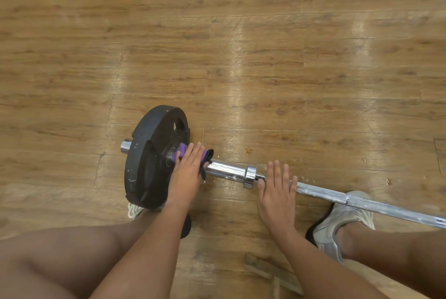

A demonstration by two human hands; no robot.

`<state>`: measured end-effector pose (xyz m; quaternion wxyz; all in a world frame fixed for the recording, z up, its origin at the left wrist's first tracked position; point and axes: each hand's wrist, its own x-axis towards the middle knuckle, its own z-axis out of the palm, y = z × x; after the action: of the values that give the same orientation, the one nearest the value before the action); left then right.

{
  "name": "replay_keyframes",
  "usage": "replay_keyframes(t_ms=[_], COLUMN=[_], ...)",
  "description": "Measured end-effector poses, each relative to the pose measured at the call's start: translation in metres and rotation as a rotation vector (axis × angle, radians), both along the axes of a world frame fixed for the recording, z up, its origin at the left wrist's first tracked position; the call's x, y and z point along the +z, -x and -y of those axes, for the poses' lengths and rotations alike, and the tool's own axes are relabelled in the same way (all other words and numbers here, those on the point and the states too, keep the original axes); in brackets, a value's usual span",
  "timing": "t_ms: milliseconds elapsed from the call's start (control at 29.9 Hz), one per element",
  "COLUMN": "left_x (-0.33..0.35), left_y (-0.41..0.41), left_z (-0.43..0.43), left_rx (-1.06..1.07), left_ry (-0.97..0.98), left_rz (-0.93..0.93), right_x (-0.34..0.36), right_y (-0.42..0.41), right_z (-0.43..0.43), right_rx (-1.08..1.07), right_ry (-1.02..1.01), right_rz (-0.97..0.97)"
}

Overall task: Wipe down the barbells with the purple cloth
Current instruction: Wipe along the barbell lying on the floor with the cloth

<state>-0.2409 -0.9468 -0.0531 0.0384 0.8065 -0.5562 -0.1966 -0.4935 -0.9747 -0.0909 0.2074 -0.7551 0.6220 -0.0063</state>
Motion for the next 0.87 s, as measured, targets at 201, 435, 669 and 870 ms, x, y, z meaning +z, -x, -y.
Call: replay_keyframes(t_ms=[201, 435, 669, 870], left_x=[-0.002, -0.004, -0.012, -0.016], left_y=[0.009, -0.003, 0.005, 0.014], left_z=[-0.039, 0.007, 0.024, 0.026], left_rx=[0.092, 0.037, 0.071, 0.125], left_ry=[-0.003, -0.018, -0.024, 0.061], left_rz=[-0.049, 0.014, 0.086, 0.049], right_x=[0.002, 0.004, 0.004, 0.005], right_y=[0.001, -0.004, -0.010, -0.013], right_z=[-0.009, -0.007, 0.007, 0.030], right_rx=[0.009, -0.008, -0.022, -0.026], right_ry=[0.000, 0.000, 0.027, 0.031], right_rz=[-0.025, -0.012, -0.038, -0.065])
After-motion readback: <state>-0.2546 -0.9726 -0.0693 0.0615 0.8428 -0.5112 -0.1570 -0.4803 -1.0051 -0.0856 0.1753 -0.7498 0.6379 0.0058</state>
